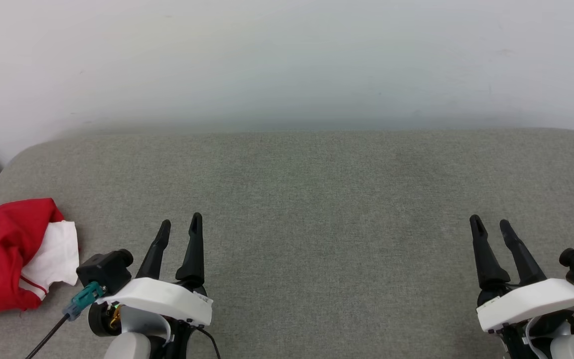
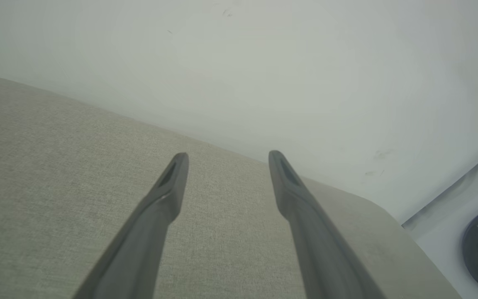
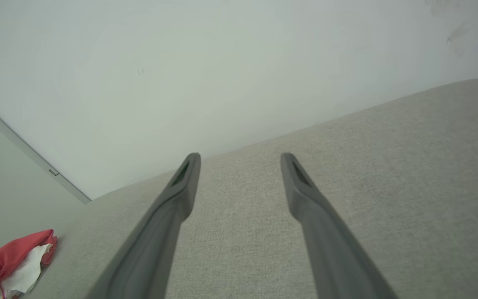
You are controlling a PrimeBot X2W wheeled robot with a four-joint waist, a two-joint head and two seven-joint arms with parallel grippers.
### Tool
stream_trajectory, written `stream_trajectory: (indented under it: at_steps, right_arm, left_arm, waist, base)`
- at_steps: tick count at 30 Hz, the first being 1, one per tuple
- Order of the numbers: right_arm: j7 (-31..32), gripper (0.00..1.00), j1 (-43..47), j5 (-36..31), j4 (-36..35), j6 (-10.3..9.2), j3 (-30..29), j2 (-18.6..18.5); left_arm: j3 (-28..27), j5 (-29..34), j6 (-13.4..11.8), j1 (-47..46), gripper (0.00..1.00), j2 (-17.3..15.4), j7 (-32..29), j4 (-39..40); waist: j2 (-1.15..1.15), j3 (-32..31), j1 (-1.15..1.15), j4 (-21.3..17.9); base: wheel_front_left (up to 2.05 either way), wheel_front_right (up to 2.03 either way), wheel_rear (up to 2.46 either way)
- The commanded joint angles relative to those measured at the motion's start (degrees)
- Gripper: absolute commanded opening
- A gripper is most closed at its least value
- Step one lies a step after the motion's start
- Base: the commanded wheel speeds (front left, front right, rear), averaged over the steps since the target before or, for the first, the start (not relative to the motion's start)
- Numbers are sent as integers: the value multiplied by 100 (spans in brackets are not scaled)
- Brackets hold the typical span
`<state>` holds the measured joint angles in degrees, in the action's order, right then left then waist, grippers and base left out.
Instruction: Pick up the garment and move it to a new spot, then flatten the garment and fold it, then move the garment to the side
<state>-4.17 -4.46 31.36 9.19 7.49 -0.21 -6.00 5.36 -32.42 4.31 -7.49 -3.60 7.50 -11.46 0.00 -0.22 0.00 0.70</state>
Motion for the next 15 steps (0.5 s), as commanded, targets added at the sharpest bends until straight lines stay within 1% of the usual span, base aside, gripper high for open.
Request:
stream_trajectory:
  at_steps: [1,15]
  right_arm:
    - [-13,100,-85,-217,-92,1,10,-36]
    - [34,100,-32,-1201,-203,1,-16,23]
  left_arm:
    - [33,194,-37,-133,100,-57,65,65]
    - [211,1090,-156,-125,100,-128,270,10]
  waist:
    - [0,-1,0,6]
    - [0,-12,0,34]
  base:
    - [0,0,0]
    - [0,0,0]
